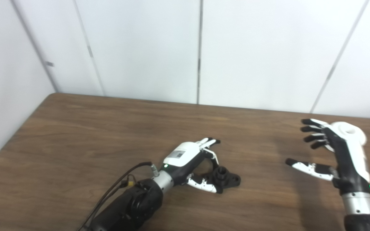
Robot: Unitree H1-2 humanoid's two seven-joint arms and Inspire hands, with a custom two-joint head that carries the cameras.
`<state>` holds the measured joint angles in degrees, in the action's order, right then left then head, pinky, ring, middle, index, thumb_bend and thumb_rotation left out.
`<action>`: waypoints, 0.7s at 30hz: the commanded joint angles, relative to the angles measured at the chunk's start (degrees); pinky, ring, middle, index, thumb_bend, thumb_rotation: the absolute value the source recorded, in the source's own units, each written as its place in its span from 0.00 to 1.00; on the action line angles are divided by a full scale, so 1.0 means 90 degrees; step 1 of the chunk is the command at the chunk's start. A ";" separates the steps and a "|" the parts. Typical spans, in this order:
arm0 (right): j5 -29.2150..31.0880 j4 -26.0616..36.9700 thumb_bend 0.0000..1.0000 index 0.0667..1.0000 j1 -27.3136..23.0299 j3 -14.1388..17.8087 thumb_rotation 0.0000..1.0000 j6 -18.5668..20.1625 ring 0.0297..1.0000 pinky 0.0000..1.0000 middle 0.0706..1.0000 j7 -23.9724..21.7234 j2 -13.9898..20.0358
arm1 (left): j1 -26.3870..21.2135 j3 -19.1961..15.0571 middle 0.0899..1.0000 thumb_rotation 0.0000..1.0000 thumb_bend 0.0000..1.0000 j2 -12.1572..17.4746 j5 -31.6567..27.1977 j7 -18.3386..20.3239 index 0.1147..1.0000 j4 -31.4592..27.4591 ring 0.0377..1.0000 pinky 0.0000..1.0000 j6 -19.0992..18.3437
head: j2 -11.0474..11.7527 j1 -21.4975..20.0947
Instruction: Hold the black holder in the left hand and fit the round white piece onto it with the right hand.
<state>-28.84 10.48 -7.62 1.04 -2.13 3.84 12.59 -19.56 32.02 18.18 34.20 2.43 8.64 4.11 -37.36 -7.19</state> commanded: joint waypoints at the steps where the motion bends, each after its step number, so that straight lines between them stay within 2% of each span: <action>1: -0.0070 0.0338 0.62 0.73 -0.0347 -0.0037 0.11 0.0027 0.59 0.50 0.67 -0.0017 0.0007 | 0.0236 0.0392 0.95 0.07 0.52 0.0041 0.0246 0.0570 0.42 0.0317 1.00 0.94 0.0233 | 0.0012 -0.0186; 2: -0.0152 0.0357 0.63 0.73 -0.0384 -0.0081 0.11 0.0085 0.60 0.50 0.68 -0.0031 -0.0001 | 0.0244 0.0356 0.95 0.07 0.52 0.0089 0.0213 0.0556 0.42 0.0338 1.00 0.93 0.0307 | 0.0070 -0.0628; 4: -0.0378 0.0404 0.64 0.73 -0.0463 -0.0172 0.13 0.0270 0.61 0.51 0.69 -0.0092 -0.0003 | 0.0248 0.0278 0.95 0.06 0.52 0.0188 0.0130 0.0574 0.42 0.0369 1.00 0.93 0.0431 | 0.0190 -0.1143; 7: -0.1370 0.0614 0.67 0.79 -0.0673 -0.0443 0.23 0.1014 0.66 0.55 0.72 -0.0640 0.0271 | 0.0262 0.0171 0.93 0.06 0.52 0.0362 0.0035 0.0622 0.42 0.0340 1.00 0.91 0.0612 | 0.0357 -0.1686; 8: -0.1762 0.0666 0.69 0.83 -0.0760 -0.0553 0.27 0.1257 0.69 0.57 0.76 -0.0864 0.0377 | 0.0264 0.0142 0.93 0.06 0.52 0.0421 0.0002 0.0680 0.42 0.0321 1.00 0.92 0.0634 | 0.0476 -0.2027; 10: -0.2484 0.0743 0.73 0.87 -0.0936 -0.0734 0.30 0.1657 0.75 0.60 0.82 -0.1286 0.0544 | 0.0270 0.0085 0.93 0.06 0.52 0.0512 -0.0034 0.0763 0.42 0.0297 1.00 0.91 0.0690 | 0.0575 -0.2296; 11: -0.2817 0.0760 0.75 0.88 -0.1019 -0.0822 0.31 0.1809 0.78 0.61 0.85 -0.1453 0.0605 | 0.0276 0.0051 0.92 0.06 0.52 0.0540 -0.0067 0.0750 0.42 0.0331 1.00 0.91 0.0761 | 0.0704 -0.2597; 12: -0.3161 0.0766 0.77 0.88 -0.1121 -0.0901 0.31 0.1936 0.80 0.64 0.87 -0.1622 0.0693 | 0.0284 0.0021 0.92 0.06 0.52 0.0568 -0.0103 0.0751 0.42 0.0345 0.99 0.90 0.0822 | 0.0789 -0.2761; 16: -0.4580 0.0631 0.82 0.88 -0.1606 -0.1062 0.32 0.2390 0.96 0.86 0.95 -0.2243 0.0986 | 0.0324 -0.0118 0.90 0.05 0.52 0.0612 -0.0273 0.0779 0.42 0.0450 0.97 0.89 0.1028 | 0.1105 -0.3239; 19: -0.5281 0.0441 0.86 0.85 -0.1994 -0.0977 0.33 0.2697 1.00 0.96 0.99 -0.2766 0.1110 | 0.0341 -0.0168 0.89 0.05 0.52 0.0603 -0.0239 0.0741 0.42 0.0603 0.96 0.89 0.1191 | 0.1290 -0.3439; 21: -0.5467 0.0274 0.88 0.85 -0.2231 -0.0857 0.33 0.2820 1.00 0.99 1.00 -0.3076 0.1211 | 0.0347 -0.0204 0.89 0.05 0.52 0.0589 -0.0236 0.0709 0.42 0.0731 0.96 0.87 0.1326 | 0.1459 -0.3598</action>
<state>-75.93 12.65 -24.43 -7.92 21.98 -22.81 21.52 -18.96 28.75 22.13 31.29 4.83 12.03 16.60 -24.18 -39.63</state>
